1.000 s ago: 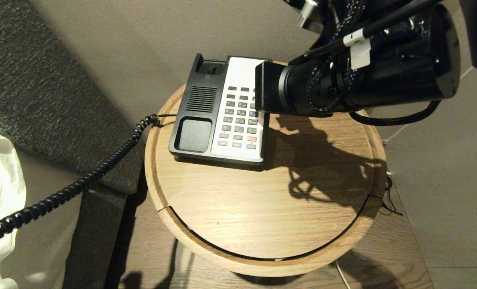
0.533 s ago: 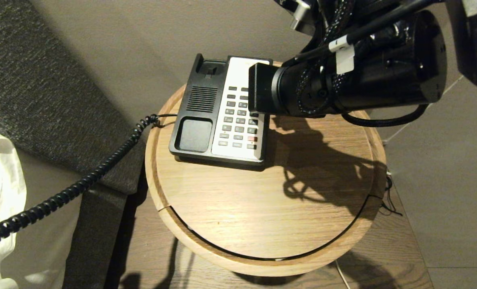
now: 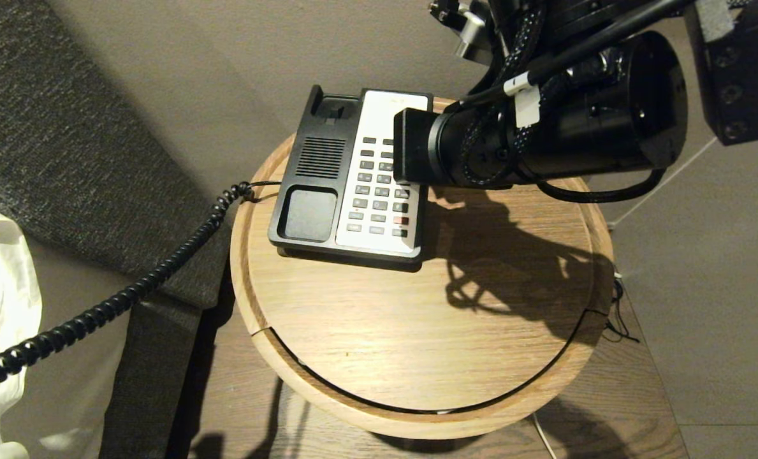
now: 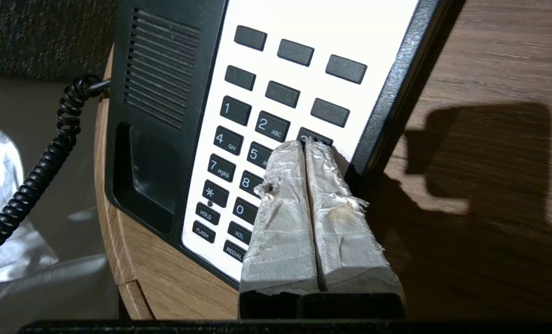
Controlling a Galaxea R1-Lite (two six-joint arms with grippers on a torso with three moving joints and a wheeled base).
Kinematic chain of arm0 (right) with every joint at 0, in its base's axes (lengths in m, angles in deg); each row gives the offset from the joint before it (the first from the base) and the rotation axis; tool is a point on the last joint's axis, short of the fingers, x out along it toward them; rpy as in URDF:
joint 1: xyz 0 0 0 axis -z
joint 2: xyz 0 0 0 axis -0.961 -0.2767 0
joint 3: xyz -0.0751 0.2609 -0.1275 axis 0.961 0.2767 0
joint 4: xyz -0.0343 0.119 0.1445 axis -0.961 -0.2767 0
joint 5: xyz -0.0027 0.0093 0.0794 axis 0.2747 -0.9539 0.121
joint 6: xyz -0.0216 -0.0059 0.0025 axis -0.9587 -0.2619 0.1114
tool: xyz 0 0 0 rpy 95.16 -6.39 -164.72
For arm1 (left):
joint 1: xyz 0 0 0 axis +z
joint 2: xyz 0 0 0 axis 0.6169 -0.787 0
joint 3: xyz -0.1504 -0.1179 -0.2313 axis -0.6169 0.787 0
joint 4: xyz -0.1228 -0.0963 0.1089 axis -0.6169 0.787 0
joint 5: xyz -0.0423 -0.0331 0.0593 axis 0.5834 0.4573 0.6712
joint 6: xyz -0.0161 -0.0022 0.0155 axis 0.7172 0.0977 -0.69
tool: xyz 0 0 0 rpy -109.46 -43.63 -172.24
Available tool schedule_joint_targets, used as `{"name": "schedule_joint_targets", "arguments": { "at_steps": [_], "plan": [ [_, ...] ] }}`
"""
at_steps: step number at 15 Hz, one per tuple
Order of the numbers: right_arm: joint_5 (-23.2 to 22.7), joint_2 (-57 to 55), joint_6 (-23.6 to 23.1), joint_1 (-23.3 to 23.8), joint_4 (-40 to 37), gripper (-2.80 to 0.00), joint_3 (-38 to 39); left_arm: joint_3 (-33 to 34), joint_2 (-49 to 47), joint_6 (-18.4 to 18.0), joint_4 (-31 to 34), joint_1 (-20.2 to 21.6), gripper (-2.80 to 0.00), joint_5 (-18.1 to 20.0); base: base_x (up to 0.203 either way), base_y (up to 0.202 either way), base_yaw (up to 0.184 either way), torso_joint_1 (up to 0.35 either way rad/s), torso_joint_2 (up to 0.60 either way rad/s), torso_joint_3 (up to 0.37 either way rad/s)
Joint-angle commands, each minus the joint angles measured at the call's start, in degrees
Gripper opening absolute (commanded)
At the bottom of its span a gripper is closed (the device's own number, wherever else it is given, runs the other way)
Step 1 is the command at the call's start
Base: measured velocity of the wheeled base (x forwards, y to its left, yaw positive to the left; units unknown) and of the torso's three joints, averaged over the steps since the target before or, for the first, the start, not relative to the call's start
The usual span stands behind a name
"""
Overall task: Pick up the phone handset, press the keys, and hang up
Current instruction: Dial the number
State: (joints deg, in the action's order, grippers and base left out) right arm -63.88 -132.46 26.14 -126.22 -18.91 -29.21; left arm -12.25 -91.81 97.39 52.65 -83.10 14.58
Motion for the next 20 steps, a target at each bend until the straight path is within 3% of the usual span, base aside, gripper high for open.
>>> {"name": "schedule_joint_targets", "arguments": {
  "at_steps": [1, 12, 20],
  "plan": [
    [0.1, -0.09, -0.06, 0.43, 0.15, -2.8, 0.01, 0.22, 0.15, 0.3, 0.24, 0.01, -2.8, -0.08, 0.0, 0.0, 0.0, 0.0, 0.0, 0.0],
    [0.19, -0.48, -2.3, 1.4, 1.08, -2.8, 0.04, 1.1, 0.68, 0.3, 0.24, 0.01, -2.8, -0.08, 0.0, 0.0, 0.0, 0.0, 0.0, 0.0],
    [-0.87, 3.06, -0.29, 0.92, -0.62, -2.8, 0.01, 2.12, 1.3, 0.3, 0.24, 0.2, -2.8, 0.28, 0.0, 0.0, 0.0, 0.0, 0.0, 0.0]
  ]
}}
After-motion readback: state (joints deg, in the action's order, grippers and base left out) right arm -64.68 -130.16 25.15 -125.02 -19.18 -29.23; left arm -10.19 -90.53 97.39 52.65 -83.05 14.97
